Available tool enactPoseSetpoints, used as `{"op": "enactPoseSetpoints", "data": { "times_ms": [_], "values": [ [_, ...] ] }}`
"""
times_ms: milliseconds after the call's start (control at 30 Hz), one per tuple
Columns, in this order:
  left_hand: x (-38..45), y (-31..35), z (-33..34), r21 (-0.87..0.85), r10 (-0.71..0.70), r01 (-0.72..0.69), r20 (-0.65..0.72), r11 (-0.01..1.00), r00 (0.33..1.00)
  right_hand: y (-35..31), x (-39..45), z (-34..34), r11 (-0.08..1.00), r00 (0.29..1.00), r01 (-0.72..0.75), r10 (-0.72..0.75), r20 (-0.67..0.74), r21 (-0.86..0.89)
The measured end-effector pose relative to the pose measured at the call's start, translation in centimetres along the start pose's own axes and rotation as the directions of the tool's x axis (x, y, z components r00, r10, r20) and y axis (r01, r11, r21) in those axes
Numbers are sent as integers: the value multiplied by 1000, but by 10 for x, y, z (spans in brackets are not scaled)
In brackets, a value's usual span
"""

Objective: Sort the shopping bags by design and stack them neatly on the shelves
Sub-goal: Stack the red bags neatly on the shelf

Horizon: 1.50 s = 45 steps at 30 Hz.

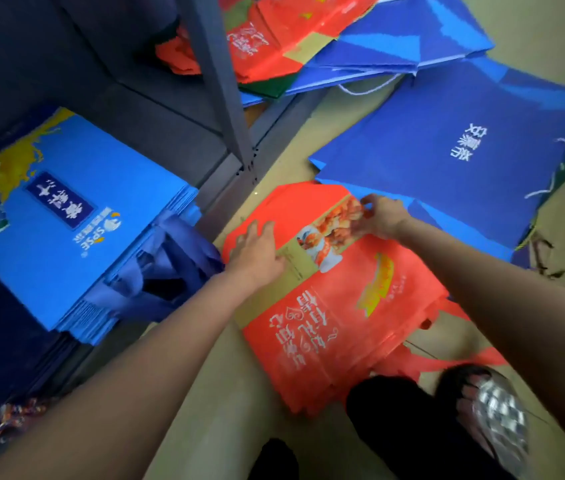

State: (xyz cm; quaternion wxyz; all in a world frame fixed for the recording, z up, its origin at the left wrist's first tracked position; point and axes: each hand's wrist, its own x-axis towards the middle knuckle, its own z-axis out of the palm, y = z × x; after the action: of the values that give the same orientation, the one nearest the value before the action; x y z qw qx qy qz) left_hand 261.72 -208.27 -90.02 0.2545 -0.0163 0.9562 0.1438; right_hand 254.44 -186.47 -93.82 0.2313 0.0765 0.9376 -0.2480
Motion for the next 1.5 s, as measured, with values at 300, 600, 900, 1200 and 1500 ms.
{"op": "enactPoseSetpoints", "data": {
  "times_ms": [300, 600, 900, 1200, 1500],
  "values": [
    [67, 48, -83, 193, 114, -73, -207, 978, 972, -1, 43, -105, 974, 977, 214, -214, 2, -79],
    [133, 77, -139, 308, 27, 85, -343, 948, 939, -59, 126, -155, 658, 979, 204, -122, -165, 725],
    [157, 63, -138, 256, -40, 170, -446, 952, 894, -132, 136, -119, 578, 970, 236, -98, -221, 781],
    [99, 50, -141, 5, 268, -313, -529, 950, 805, -139, 139, -118, 530, 959, 133, 144, -243, 837],
    [140, 73, -136, 396, 86, 77, -379, 915, 921, -46, 81, -157, 636, 973, 121, 77, -219, 762]
  ]
}}
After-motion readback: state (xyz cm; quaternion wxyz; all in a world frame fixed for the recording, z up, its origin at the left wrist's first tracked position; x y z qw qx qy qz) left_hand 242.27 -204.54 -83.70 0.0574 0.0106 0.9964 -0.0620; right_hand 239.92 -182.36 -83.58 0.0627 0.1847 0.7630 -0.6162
